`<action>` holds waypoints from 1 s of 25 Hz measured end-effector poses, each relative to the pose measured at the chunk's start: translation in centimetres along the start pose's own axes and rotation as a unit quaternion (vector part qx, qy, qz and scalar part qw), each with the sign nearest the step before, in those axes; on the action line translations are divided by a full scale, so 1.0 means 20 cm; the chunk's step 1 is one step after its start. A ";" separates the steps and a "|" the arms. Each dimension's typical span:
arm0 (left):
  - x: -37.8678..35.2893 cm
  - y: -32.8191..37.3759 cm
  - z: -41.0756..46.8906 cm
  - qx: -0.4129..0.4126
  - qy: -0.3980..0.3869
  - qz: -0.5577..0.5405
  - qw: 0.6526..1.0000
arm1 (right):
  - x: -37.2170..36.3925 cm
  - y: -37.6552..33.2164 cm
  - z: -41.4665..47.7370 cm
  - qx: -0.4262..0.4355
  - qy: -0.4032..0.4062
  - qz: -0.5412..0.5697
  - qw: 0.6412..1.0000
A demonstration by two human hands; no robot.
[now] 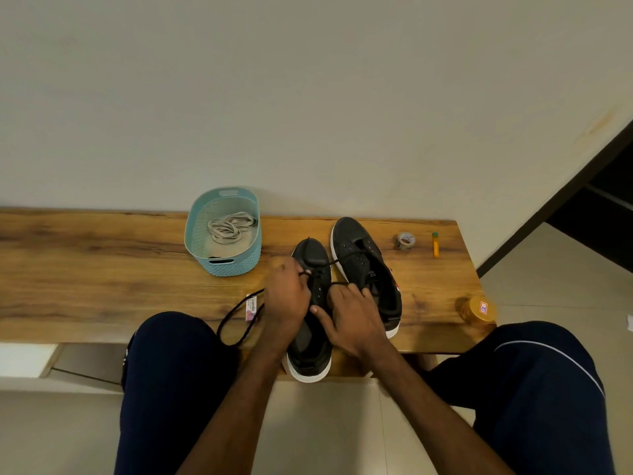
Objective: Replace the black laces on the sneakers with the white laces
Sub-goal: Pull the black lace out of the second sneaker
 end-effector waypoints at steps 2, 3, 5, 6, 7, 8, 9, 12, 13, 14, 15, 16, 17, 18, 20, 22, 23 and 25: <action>-0.04 -0.12 0.03 0.091 -0.052 -0.133 0.986 | -0.04 -0.01 -0.01 0.010 -0.001 -0.032 0.999; -0.08 -0.16 0.03 0.122 -0.084 -0.201 0.968 | -0.04 -0.02 -0.01 0.010 0.003 -0.039 0.999; -0.09 -0.16 0.03 0.110 -0.127 -0.220 0.961 | -0.05 -0.03 -0.02 0.005 0.010 -0.043 0.999; -0.06 -0.11 0.02 0.061 -0.139 -0.156 0.976 | -0.05 -0.03 -0.01 0.003 0.010 -0.040 0.999; -0.05 -0.07 0.02 0.009 -0.139 -0.062 0.988 | -0.05 -0.04 -0.01 0.001 0.004 -0.036 0.999; -0.03 -0.03 0.01 -0.031 -0.120 0.024 0.992 | -0.05 -0.04 -0.01 0.000 -0.003 -0.035 0.999; 0.00 0.02 -0.01 -0.068 -0.090 0.082 0.990 | -0.05 -0.03 0.00 -0.002 -0.006 -0.037 0.999; 0.03 0.08 -0.02 -0.088 -0.042 0.127 0.987 | -0.04 -0.02 0.00 -0.010 -0.009 -0.047 0.999; 0.04 0.08 -0.01 -0.079 -0.036 0.135 0.987 | -0.04 -0.02 0.01 -0.014 -0.015 -0.046 0.999; 0.05 0.07 -0.01 -0.071 -0.028 0.145 0.986 | -0.04 -0.01 0.01 -0.020 -0.022 -0.042 0.999; 0.07 0.08 -0.01 -0.068 -0.015 0.156 0.985 | -0.05 -0.01 0.01 -0.028 -0.031 -0.037 0.998; 0.09 0.08 0.00 -0.067 -0.002 0.149 0.987 | -0.05 0.00 0.01 -0.038 -0.038 -0.034 0.998; 0.12 0.08 0.00 -0.061 0.018 0.123 0.990 | -0.05 0.00 0.01 -0.045 -0.039 -0.035 0.998; 0.15 0.04 0.00 -0.039 0.048 0.082 0.995 | -0.05 0.01 0.00 -0.052 -0.036 -0.039 0.997; 0.23 -0.17 0.00 0.094 0.097 -0.086 0.987 | -0.05 0.01 -0.01 -0.062 -0.028 -0.044 0.997; 0.26 -0.37 0.00 0.207 0.132 -0.276 0.929 | -0.05 0.01 -0.01 -0.068 -0.027 -0.044 0.996; 0.28 -0.39 0.01 0.206 0.141 -0.294 0.923 | -0.05 0.01 -0.01 -0.070 -0.029 -0.044 0.996; 0.31 -0.23 0.04 0.077 0.104 -0.175 0.976 | -0.06 0.01 0.00 -0.072 -0.037 -0.047 0.996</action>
Point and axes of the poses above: each hand's wrist, its own z-axis towards the middle knuckle, its own x-axis out of the back of the hand, y = z × x, the point moved 10 cm from there along z, towards the middle knuckle, and after that the axes turned 12 degrees about z, right-handed, at the moved point
